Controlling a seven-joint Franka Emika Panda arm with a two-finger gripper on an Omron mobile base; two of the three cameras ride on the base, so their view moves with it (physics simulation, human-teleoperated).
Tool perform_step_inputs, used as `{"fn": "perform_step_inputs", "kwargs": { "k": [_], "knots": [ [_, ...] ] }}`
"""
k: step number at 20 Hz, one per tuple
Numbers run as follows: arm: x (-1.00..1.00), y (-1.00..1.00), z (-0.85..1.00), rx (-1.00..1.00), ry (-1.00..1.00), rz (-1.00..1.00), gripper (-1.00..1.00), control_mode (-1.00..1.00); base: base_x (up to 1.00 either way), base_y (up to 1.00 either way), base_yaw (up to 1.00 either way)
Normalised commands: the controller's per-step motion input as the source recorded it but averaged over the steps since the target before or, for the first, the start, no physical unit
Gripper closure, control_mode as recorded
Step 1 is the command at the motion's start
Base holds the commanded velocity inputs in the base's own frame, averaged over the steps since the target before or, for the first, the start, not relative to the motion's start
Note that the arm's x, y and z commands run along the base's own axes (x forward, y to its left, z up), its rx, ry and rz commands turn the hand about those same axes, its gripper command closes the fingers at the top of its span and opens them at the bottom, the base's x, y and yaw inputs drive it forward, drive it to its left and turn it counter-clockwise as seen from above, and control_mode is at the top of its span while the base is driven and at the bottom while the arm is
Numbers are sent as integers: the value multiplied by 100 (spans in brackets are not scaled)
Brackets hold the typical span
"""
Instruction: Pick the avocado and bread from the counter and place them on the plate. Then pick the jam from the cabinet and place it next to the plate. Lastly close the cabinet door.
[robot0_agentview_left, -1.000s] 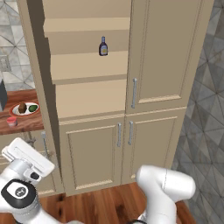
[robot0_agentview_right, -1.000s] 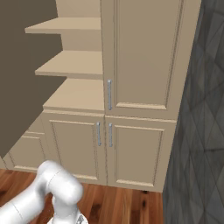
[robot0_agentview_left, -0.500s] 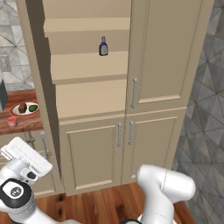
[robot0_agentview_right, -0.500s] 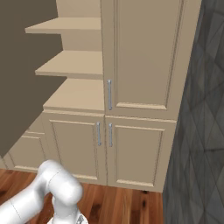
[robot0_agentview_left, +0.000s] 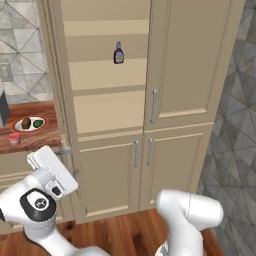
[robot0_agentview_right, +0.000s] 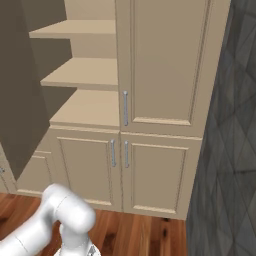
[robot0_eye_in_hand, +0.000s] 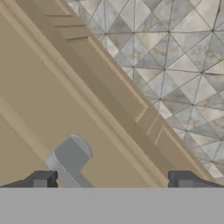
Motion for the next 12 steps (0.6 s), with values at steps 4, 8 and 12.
{"fn": "perform_step_inputs", "kwargs": {
  "k": [4,8,12],
  "knots": [
    [42,-100,0,20,0,0,-100,-100,0,0,0],
    [45,-99,0,19,2,0,-100,-100,0,0,0],
    [54,-87,0,14,7,0,-100,-100,0,0,0]
  ]
}}
